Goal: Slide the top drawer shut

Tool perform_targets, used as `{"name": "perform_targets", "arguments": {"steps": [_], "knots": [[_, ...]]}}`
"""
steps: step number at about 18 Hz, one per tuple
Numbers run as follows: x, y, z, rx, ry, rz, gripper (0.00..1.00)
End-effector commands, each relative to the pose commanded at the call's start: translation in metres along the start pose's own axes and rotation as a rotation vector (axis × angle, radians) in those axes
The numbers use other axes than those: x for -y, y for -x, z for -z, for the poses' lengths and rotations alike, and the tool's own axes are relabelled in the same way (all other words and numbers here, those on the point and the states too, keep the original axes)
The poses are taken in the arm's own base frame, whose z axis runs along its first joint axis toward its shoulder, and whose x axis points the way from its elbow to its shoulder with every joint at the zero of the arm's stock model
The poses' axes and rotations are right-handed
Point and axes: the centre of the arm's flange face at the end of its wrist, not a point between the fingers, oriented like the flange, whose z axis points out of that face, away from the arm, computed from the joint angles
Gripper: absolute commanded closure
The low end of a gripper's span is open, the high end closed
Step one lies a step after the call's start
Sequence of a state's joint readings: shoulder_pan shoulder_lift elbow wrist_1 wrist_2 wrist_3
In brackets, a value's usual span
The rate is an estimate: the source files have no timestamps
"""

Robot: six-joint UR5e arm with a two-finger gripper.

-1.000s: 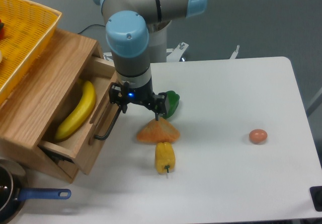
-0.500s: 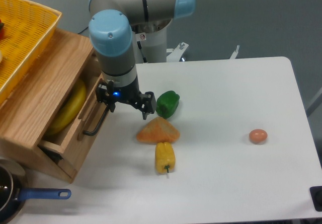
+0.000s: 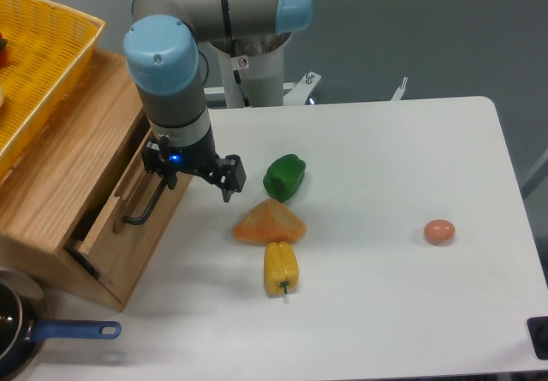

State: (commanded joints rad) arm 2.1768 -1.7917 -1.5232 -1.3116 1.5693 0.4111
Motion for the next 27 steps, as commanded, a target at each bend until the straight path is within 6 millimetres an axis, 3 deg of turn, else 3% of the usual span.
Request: {"name": "perform_targets", "arguments": {"steps": [20,23,27], "knots": [[0.002,-0.018,0.007,0.006,-0.011,-0.020,0.00],[0.001,-0.009,0.008,0.024,-0.005,-0.015,0.00],[-0.006,0.035,0.015,0.036,-0.017,0.029,0.00]]}}
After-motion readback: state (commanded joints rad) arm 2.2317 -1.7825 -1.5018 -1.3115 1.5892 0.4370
